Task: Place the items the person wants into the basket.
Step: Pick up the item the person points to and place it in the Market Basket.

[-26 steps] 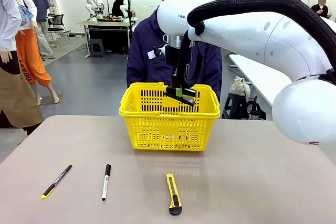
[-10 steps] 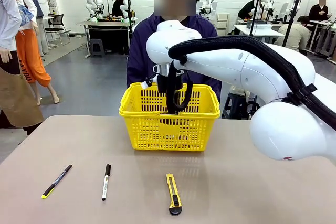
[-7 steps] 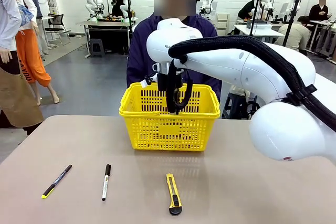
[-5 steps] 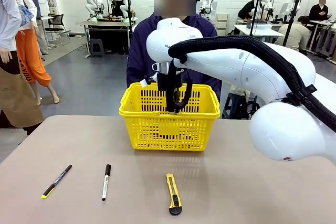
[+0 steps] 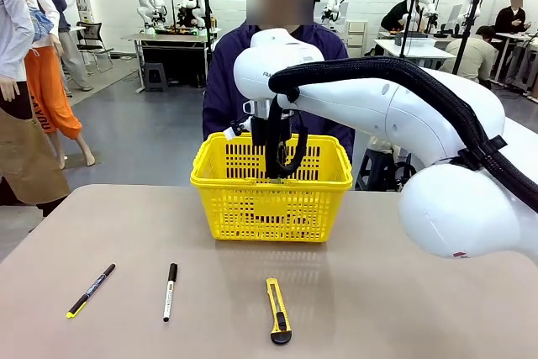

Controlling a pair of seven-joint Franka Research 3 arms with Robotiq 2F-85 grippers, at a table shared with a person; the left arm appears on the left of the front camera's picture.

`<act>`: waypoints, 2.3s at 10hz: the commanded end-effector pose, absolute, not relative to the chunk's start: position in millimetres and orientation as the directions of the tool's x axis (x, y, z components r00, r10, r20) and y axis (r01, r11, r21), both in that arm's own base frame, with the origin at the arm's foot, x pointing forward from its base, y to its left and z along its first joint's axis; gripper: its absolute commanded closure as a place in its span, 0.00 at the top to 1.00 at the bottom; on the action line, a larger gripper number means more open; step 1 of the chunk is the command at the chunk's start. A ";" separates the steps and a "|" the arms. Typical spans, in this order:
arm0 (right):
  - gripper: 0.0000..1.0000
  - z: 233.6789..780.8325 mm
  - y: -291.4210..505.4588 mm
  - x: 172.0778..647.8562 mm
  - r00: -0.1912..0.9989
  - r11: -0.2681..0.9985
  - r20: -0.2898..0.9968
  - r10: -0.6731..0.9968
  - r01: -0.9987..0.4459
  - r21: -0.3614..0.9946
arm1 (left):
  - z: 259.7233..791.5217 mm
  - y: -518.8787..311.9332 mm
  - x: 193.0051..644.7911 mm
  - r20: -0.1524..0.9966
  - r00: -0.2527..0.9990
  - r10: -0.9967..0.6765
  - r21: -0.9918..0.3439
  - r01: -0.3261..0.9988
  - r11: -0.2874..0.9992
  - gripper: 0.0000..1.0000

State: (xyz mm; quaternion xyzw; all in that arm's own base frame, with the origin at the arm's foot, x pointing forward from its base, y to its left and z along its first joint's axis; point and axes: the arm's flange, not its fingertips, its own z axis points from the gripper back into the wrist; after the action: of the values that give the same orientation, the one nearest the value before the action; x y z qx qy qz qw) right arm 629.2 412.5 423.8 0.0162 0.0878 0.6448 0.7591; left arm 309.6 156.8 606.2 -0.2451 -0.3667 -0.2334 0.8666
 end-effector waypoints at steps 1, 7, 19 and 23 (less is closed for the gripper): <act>1.00 451.1 416.1 639.8 0.195 0.209 -0.142 0.971 -0.973 0.099 | 605.8 158.9 309.4 0.765 0.604 -0.223 -0.250 0.598 0.761 1.00; 1.00 501.5 281.5 444.3 0.583 0.573 -0.104 0.806 -0.812 -0.114 | 605.8 158.9 309.4 0.765 0.604 -0.223 -0.250 0.598 0.761 1.00; 1.00 496.0 222.8 368.7 0.783 0.781 0.037 0.621 -0.614 -0.109 | 605.8 158.9 309.4 0.765 0.604 -0.223 -0.250 0.598 0.761 1.00; 1.00 491.2 219.5 353.3 0.763 0.755 0.011 0.646 -0.637 -0.155 | 605.8 158.9 309.4 0.765 0.604 -0.223 -0.250 0.598 0.761 1.00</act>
State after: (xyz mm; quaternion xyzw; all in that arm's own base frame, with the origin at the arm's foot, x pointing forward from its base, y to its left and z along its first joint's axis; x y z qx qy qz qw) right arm 357.0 222.2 493.0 -0.0693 -0.0329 0.3425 0.9364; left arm 309.8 157.0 606.7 -0.2482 -0.3694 -0.2322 0.8649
